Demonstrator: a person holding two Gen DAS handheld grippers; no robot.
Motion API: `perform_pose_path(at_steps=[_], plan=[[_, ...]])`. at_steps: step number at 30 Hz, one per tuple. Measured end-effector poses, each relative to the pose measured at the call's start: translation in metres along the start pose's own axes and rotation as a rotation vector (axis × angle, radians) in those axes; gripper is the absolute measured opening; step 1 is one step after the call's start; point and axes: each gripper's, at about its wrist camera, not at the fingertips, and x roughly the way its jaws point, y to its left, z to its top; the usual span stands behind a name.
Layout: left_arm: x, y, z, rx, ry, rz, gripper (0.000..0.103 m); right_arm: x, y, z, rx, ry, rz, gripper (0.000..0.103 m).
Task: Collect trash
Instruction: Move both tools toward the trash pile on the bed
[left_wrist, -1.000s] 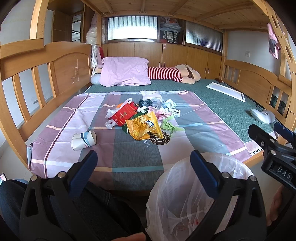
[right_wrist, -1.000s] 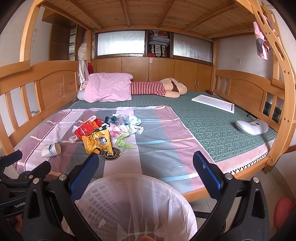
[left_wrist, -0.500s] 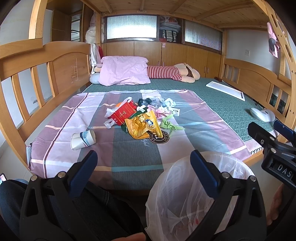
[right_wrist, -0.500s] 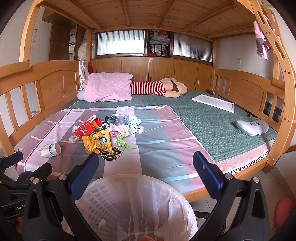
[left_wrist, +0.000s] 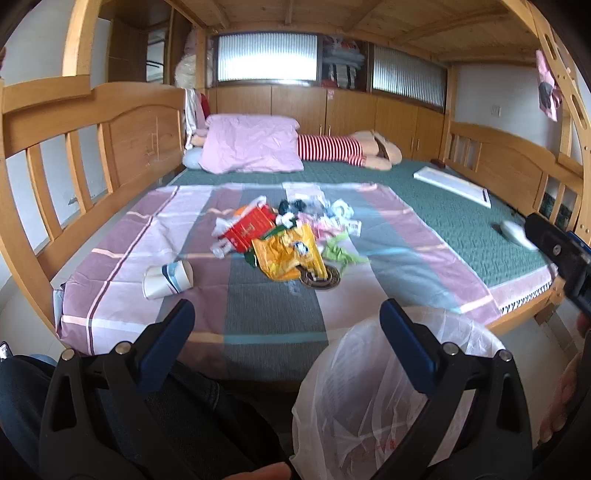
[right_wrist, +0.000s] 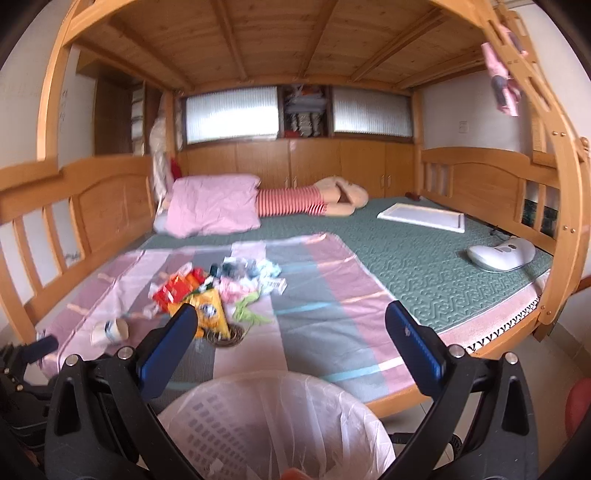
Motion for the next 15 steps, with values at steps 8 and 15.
perform_pose_path(at_steps=[8, 15], plan=[[0.003, 0.032, 0.012, -0.076, -0.018, -0.157, 0.1, 0.019, -0.002, 0.0, 0.124, 0.021, 0.104, 0.1], [0.036, 0.158, 0.044, -0.271, -0.023, -0.029, 0.089, 0.033, 0.031, 0.005, 0.105, -0.009, 0.12, 0.1]])
